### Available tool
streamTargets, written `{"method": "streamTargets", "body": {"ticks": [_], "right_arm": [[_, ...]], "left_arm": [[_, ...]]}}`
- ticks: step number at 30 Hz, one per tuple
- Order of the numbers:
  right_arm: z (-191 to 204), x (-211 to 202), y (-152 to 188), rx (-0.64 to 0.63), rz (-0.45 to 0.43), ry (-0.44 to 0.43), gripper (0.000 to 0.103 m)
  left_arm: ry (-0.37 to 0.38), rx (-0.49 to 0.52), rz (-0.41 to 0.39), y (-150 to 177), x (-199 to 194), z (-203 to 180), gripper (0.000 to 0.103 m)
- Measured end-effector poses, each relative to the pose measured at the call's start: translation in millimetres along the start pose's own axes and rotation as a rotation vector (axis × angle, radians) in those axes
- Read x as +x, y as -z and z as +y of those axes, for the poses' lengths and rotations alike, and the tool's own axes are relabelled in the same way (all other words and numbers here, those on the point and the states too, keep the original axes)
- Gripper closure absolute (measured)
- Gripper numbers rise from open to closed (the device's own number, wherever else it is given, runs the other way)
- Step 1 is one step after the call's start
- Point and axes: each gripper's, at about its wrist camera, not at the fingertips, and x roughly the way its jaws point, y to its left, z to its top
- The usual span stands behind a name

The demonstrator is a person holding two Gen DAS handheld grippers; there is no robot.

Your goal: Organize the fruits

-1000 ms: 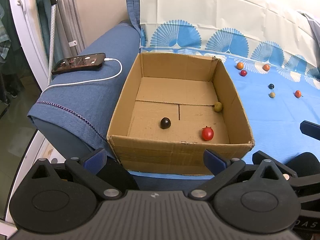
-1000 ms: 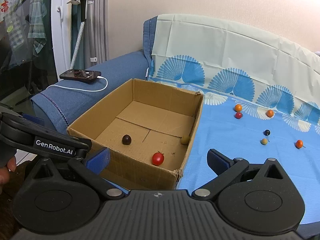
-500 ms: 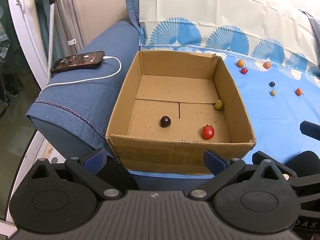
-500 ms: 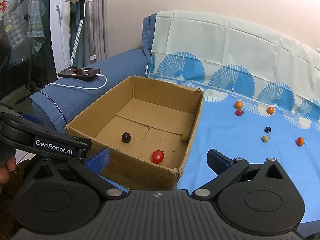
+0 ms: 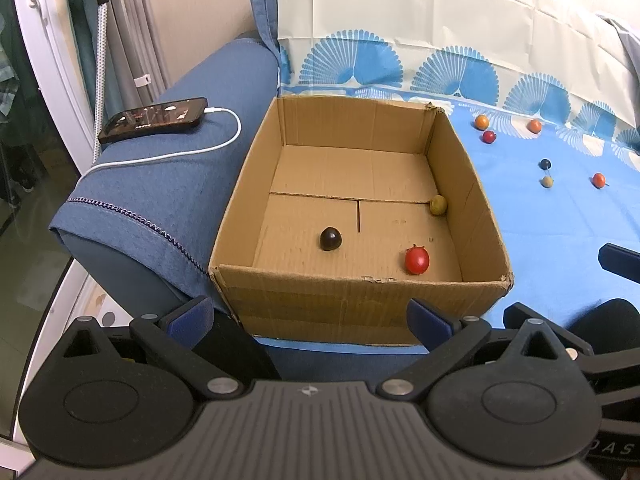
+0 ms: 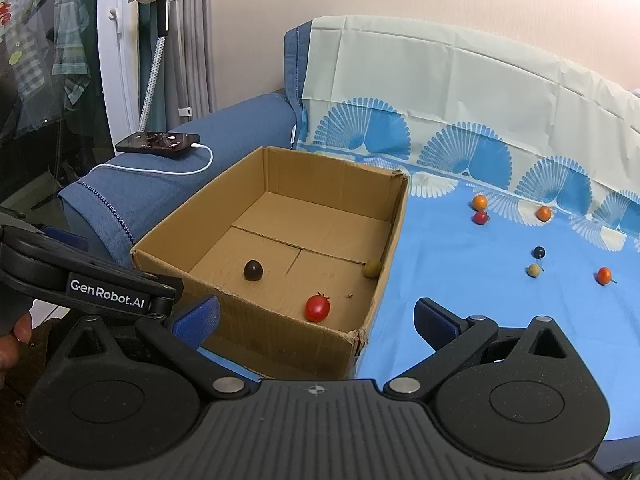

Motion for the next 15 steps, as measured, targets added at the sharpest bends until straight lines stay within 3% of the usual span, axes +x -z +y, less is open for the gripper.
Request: {"method": "streamTargets", "body": {"ticks": [15], "right_arm": [[-6.1, 5.7, 2.9, 0.018, 0.012, -0.011, 0.001]], "left_arm": [[-0.005, 0.015, 0.013, -3.1, 6.3, -3.1, 0.000]]}}
